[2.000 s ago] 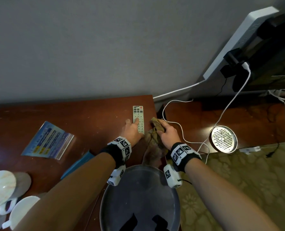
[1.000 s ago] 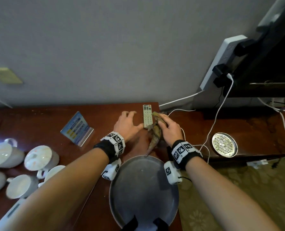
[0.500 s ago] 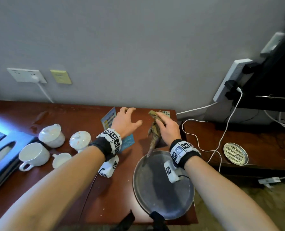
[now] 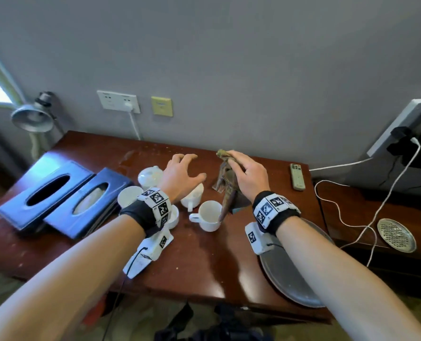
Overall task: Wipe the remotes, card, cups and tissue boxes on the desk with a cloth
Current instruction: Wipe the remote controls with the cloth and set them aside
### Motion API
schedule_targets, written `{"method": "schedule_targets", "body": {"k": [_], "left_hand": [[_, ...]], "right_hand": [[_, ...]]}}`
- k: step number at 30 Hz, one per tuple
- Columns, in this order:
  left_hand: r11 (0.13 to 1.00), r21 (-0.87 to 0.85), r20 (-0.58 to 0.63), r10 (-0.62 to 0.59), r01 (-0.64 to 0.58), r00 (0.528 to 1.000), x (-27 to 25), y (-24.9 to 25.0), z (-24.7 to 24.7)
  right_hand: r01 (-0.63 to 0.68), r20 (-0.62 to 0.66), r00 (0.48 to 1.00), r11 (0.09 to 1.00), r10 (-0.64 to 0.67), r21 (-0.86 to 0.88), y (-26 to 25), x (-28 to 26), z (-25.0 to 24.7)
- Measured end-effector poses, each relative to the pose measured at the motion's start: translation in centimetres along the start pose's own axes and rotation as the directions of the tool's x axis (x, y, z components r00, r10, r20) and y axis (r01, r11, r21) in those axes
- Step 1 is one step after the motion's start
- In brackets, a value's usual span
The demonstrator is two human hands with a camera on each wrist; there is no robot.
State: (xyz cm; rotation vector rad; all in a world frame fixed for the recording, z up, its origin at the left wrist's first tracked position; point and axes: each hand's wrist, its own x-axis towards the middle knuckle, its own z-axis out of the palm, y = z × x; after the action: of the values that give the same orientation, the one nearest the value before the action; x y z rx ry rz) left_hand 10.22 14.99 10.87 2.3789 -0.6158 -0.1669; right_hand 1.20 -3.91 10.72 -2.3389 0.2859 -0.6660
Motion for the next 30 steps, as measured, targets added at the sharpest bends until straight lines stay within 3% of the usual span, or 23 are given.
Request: {"method": "schedule_targets", "body": {"k": [5,13,22,30], "left_hand": [[0.999,0.005,-0.037,-0.049,0.05,0.998,-2.6,-5.1,-3.3],[0.987,-0.062,0.037,-0.146,0.148,0.989,-7.5,-11.5,-4.7],[0.964,0.01,0.198,-0.261,0.264,0.945,-11.8,-15.9,-1.5],[0.94,0.122,0.32,-0.342,0.32,0.883,-13.9,-18.6,2.5]], "right_hand": [[0.082,0.022,0.996,0.996,-0.083,0.03,-4.3,-0.7,4.1],[0.129,0.13,0.982,0.988,-0.139,0.087,-8.3,-3.8,9.8],[-0.132,0.364,0.926,0.989,0.098,0.069,-3.9,-11.0,14.7],[-0.132,0.516,0.836,0.981,0.187,-0.141,0.7,-16.1,16.9]]}}
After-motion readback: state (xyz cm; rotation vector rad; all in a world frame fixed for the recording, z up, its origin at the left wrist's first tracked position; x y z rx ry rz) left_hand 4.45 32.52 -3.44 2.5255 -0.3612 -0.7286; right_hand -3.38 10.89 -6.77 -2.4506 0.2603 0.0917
